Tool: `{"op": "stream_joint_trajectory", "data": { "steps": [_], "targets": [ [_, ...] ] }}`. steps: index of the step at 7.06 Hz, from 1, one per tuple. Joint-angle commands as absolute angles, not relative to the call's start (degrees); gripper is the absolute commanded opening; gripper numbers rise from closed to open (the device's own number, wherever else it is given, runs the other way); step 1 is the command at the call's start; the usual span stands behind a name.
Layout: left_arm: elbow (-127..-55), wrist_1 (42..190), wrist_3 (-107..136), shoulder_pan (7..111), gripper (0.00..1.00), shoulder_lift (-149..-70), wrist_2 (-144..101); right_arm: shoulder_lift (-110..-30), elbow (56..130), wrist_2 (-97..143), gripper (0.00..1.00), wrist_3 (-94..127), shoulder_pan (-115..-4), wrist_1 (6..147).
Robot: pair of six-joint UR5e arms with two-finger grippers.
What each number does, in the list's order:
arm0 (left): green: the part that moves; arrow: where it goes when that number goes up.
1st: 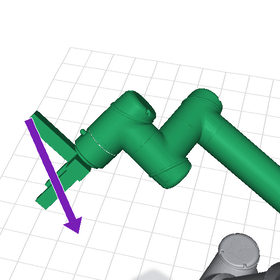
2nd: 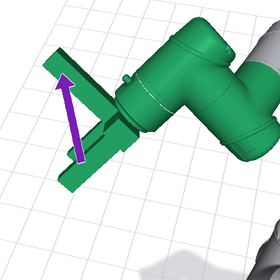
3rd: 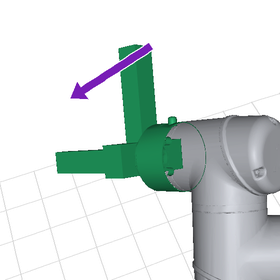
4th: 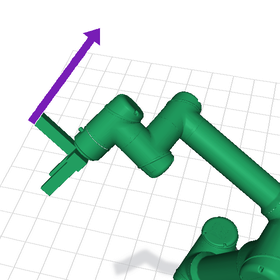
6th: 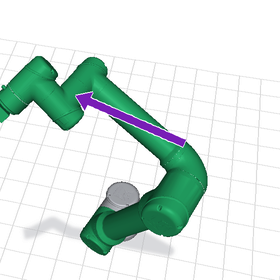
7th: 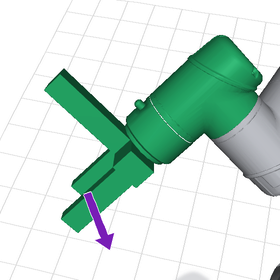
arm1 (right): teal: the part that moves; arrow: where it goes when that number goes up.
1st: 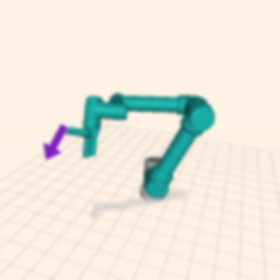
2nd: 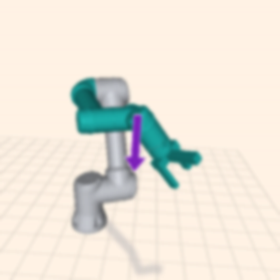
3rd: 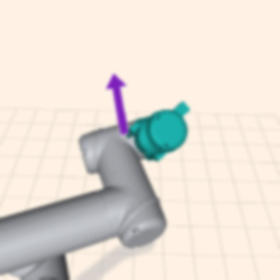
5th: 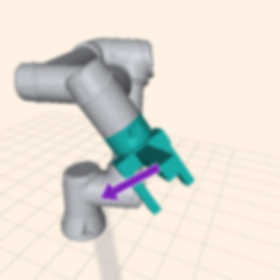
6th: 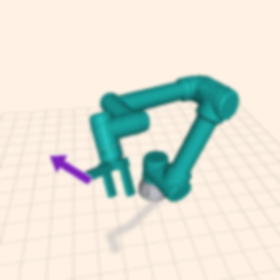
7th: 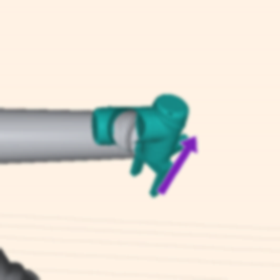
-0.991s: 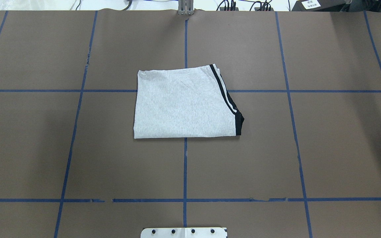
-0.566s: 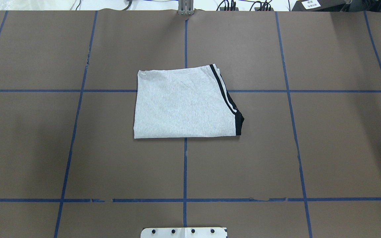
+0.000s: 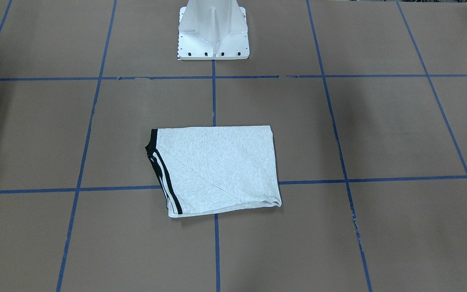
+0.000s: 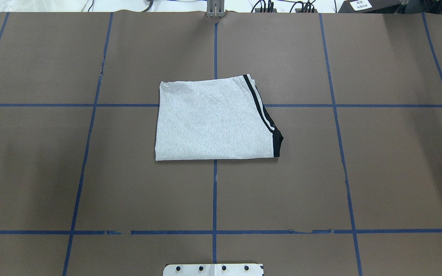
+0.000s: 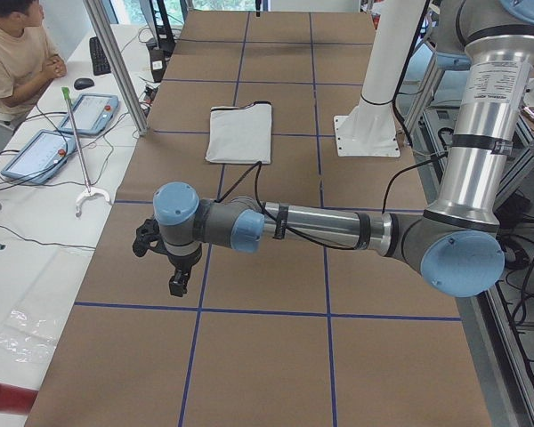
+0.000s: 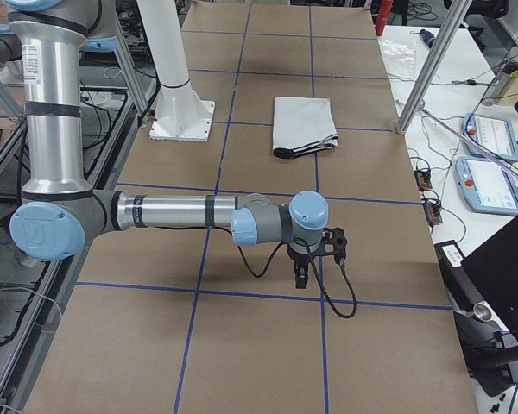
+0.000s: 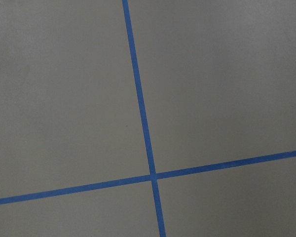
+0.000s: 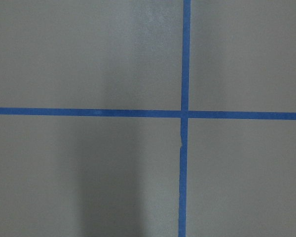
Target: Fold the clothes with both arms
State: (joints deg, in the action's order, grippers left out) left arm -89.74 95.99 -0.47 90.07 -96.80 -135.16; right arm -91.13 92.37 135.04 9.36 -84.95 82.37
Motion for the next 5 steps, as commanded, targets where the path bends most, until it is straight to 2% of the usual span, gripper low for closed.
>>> {"op": "stream_joint_trajectory", "data": {
  "steps": [1, 5],
  "targets": [
    [-97.20, 96.06, -0.17, 90.44, 1.00, -91.59, -135.09, -91.23, 92.02, 133.51, 1.00, 9.40, -84.90, 82.44],
    [-98.08, 95.80, 0.09, 90.26, 1.00, -92.20, -135.26, -90.97, 91.05, 133.85, 1.00, 10.10, -84.90, 81.91]
  ]
}}
